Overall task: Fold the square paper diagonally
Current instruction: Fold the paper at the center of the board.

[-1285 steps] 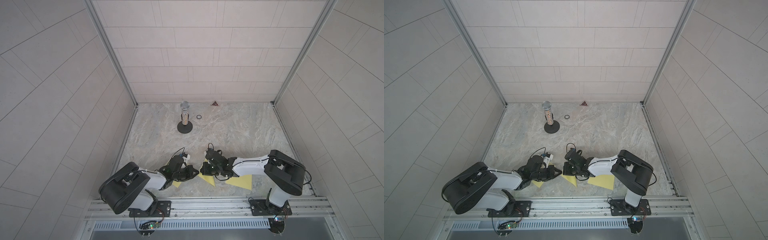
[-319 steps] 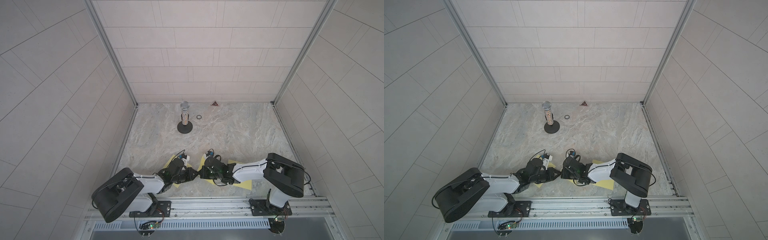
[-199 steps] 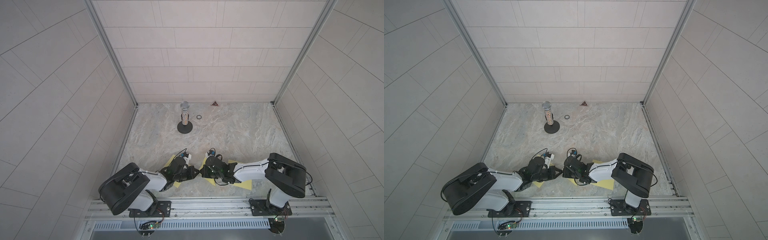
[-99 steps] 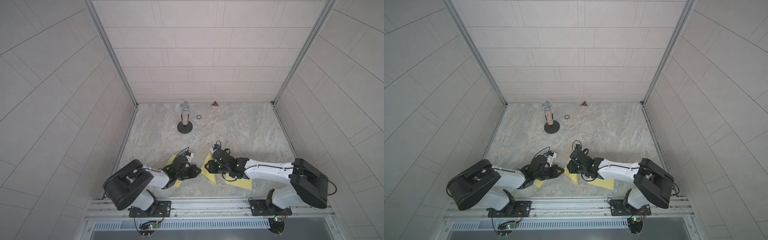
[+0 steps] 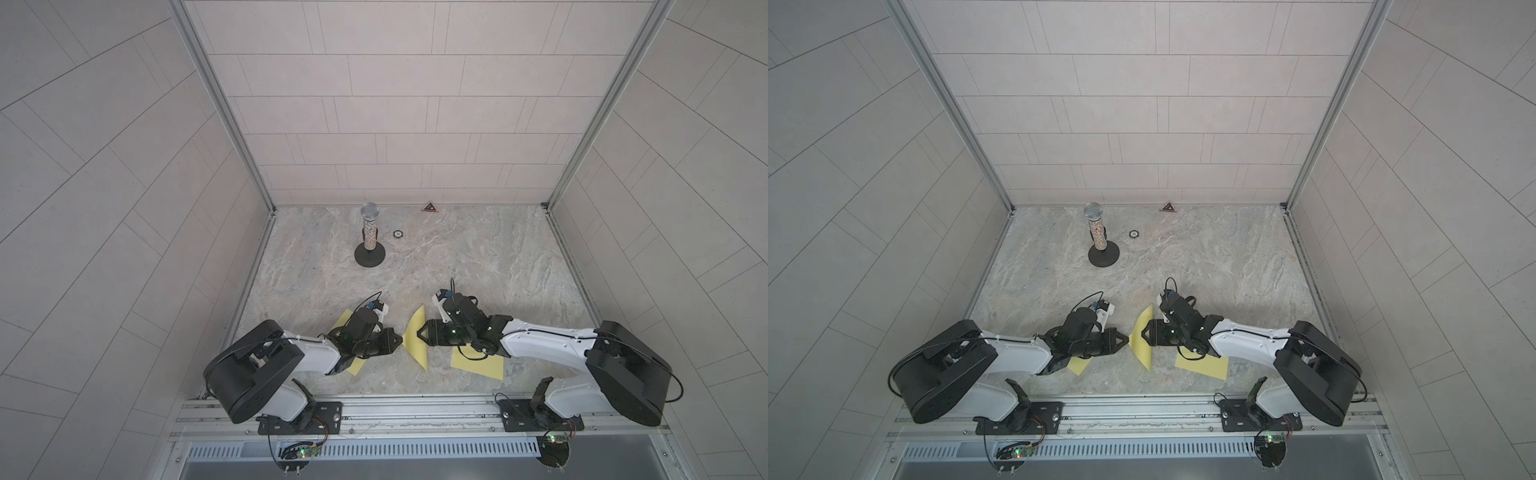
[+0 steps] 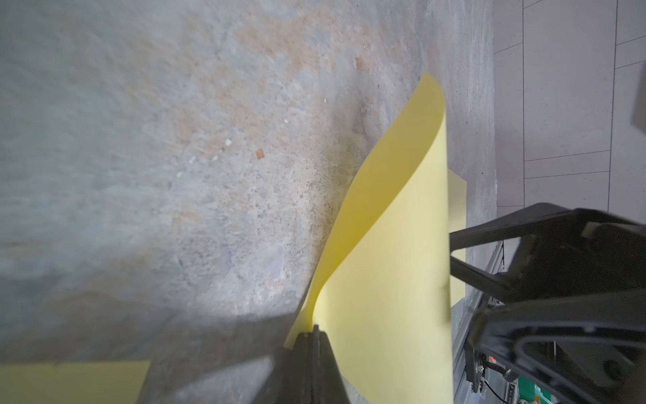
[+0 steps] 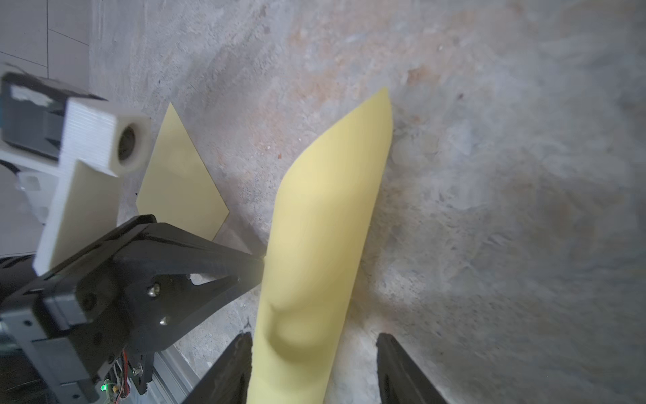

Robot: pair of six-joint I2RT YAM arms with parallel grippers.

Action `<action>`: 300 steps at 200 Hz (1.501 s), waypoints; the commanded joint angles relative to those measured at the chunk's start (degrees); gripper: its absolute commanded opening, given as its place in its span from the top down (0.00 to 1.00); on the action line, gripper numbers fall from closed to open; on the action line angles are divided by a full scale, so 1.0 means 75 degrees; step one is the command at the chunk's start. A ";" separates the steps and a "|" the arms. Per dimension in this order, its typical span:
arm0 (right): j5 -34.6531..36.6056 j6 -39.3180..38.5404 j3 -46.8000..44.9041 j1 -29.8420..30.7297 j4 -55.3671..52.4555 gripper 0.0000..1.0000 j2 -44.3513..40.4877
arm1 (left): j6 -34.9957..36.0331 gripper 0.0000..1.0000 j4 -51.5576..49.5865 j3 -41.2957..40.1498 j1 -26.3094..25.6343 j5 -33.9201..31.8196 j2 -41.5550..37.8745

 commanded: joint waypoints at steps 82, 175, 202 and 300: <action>-0.0405 0.1038 -0.0737 -0.0418 0.1988 0.51 0.1052 | 0.0172 0.99 -0.1378 -0.0281 -0.0010 -0.0395 0.0757; 0.0264 0.0926 -0.0805 -0.0417 0.1650 0.63 0.1177 | 0.0105 0.90 -0.1436 -0.0258 -0.0008 -0.0430 0.0761; 0.0262 0.0948 -0.0830 -0.0420 0.1752 0.64 0.1295 | 0.0042 0.85 -0.1270 -0.0257 -0.0010 -0.0325 0.0856; 0.0662 0.1055 -0.0843 -0.0420 0.1437 0.66 0.1356 | -0.0047 0.68 -0.1233 -0.0238 -0.0010 -0.0310 0.0960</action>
